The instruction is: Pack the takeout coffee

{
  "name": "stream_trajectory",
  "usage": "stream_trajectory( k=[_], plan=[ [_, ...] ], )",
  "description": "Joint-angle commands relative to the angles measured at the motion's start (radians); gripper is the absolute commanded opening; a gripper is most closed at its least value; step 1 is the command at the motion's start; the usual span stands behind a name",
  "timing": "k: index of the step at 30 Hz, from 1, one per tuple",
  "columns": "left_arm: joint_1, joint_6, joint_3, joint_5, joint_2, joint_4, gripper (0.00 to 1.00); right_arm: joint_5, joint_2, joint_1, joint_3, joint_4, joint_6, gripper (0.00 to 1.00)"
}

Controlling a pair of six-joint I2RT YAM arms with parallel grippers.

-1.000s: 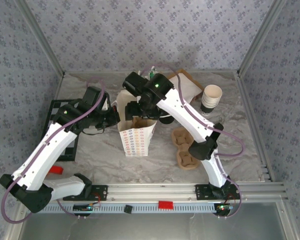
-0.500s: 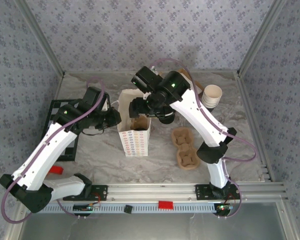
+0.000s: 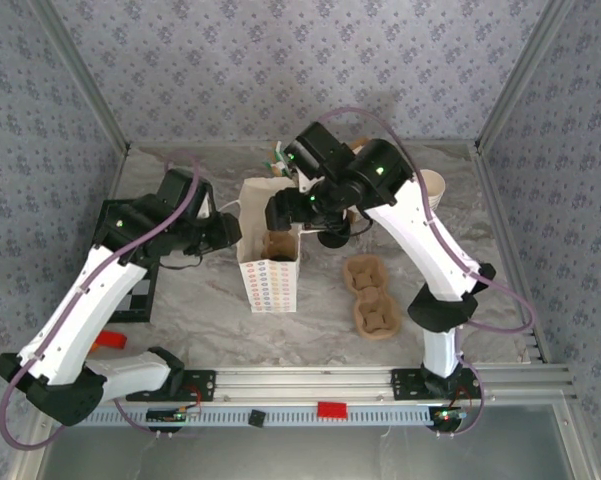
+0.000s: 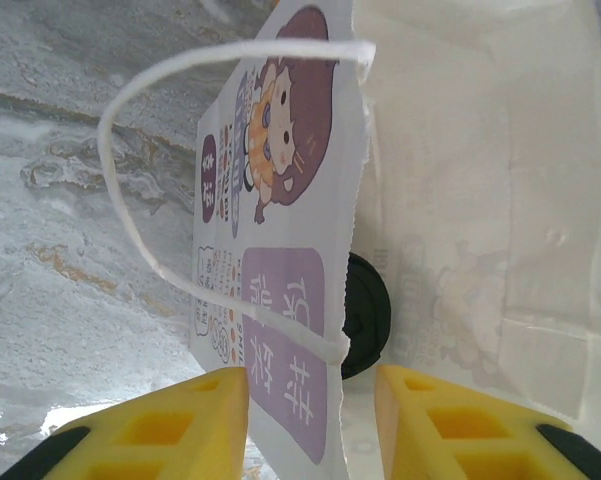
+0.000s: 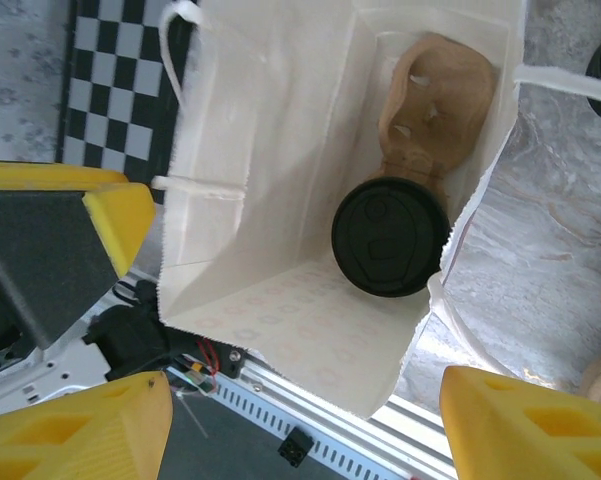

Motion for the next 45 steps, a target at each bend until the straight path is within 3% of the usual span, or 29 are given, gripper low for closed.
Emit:
stream_trajectory(
  k=[1,6,12,21,30,33,45],
  plan=[
    [0.009,0.031,0.057,-0.028,-0.018,-0.057,0.40,-0.069,-0.073,-0.033,-0.031,0.052,-0.038,0.73],
    [0.037,0.070,0.117,-0.027,-0.036,-0.060,0.43,-0.127,-0.122,-0.126,-0.056,0.121,-0.068,0.73],
    [0.082,0.122,0.197,-0.019,-0.024,-0.049,0.44,-0.214,-0.131,-0.321,-0.104,0.214,-0.151,0.73],
    [0.117,0.206,0.274,-0.002,0.066,-0.016,0.45,-0.170,0.007,-0.509,-0.203,0.329,-0.272,0.74],
    [0.179,0.248,0.295,0.001,0.128,0.052,0.45,-0.205,0.136,-0.505,-0.251,0.583,-0.416,0.65],
    [0.195,0.258,0.299,-0.006,0.136,0.064,0.46,-0.202,0.196,-0.494,-0.219,0.605,-0.466,0.65],
    [0.246,0.251,0.251,-0.007,0.129,0.104,0.47,-0.207,0.347,-0.457,-0.084,0.617,-0.539,0.47]
  ],
)
